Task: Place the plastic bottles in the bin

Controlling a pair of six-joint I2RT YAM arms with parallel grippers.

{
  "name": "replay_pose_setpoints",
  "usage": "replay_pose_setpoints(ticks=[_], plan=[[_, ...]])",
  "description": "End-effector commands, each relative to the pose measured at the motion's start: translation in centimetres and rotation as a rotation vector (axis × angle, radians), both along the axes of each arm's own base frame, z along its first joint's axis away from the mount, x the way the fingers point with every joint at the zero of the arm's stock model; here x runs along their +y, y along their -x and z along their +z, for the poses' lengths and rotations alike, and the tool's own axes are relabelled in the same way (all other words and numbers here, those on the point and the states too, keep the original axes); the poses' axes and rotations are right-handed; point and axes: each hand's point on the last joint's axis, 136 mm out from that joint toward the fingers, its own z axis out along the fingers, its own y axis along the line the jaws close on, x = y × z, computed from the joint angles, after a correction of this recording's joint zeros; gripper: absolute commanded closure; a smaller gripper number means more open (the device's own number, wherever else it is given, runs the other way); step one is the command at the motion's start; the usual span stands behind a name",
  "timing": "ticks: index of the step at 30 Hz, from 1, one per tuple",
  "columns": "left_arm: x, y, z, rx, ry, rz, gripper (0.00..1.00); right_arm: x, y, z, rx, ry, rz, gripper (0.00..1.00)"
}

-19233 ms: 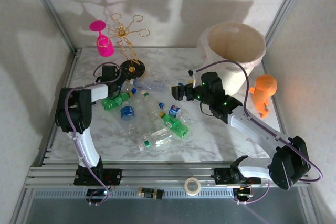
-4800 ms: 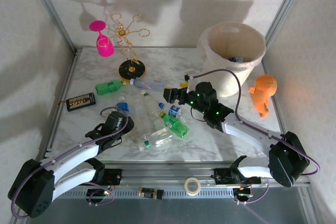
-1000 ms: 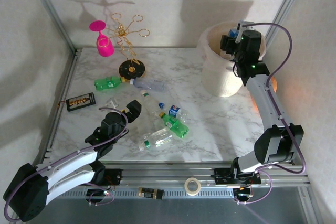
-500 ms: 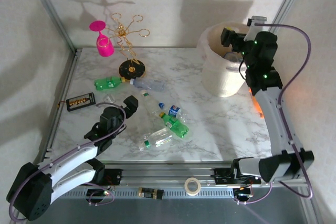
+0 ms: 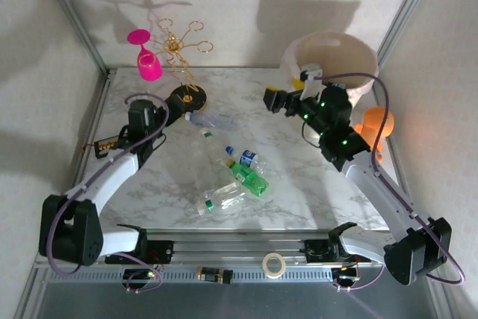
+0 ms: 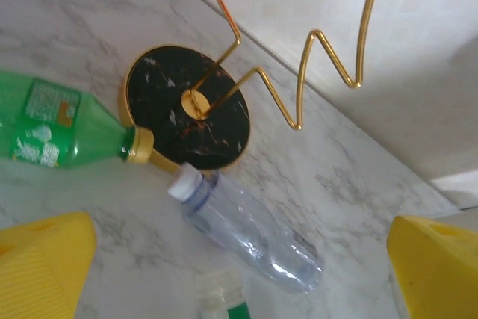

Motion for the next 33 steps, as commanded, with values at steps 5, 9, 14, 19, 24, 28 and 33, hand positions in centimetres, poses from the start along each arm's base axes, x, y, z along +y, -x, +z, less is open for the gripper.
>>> replay_pose_setpoints(ticks=[5,9,14,19,24,28,33], plan=[[3.0,-3.3,-1.5,0.13,-0.369,-0.114,0.0,2.9,2.5,-1.4,-0.021,-0.121,0.108,0.01],[3.7,-4.4,-2.0,0.107,-0.446,-0.185,0.0,3.4,3.0,-3.4,0.016,-0.133,0.121,0.01],[5.8,-5.7,-4.2,0.146,-0.484,-0.214,0.0,4.3,3.4,-5.9,0.089,-0.158,0.149,0.01],[6.6,-6.6,-6.0,0.185,-0.509,-0.242,0.0,4.9,3.6,-6.9,0.117,-0.146,0.148,0.01],[7.6,-7.6,-7.2,0.197,-0.509,-0.223,0.0,5.3,3.6,-7.0,0.12,-0.131,0.143,0.01],[7.9,-8.6,-8.9,0.229,-0.492,-0.239,0.0,5.8,3.5,-7.2,0.132,-0.109,0.135,0.01],[8.3,-9.4,-11.7,0.314,-0.457,-0.237,0.0,6.1,3.6,-7.2,0.135,-0.096,0.131,0.01]])
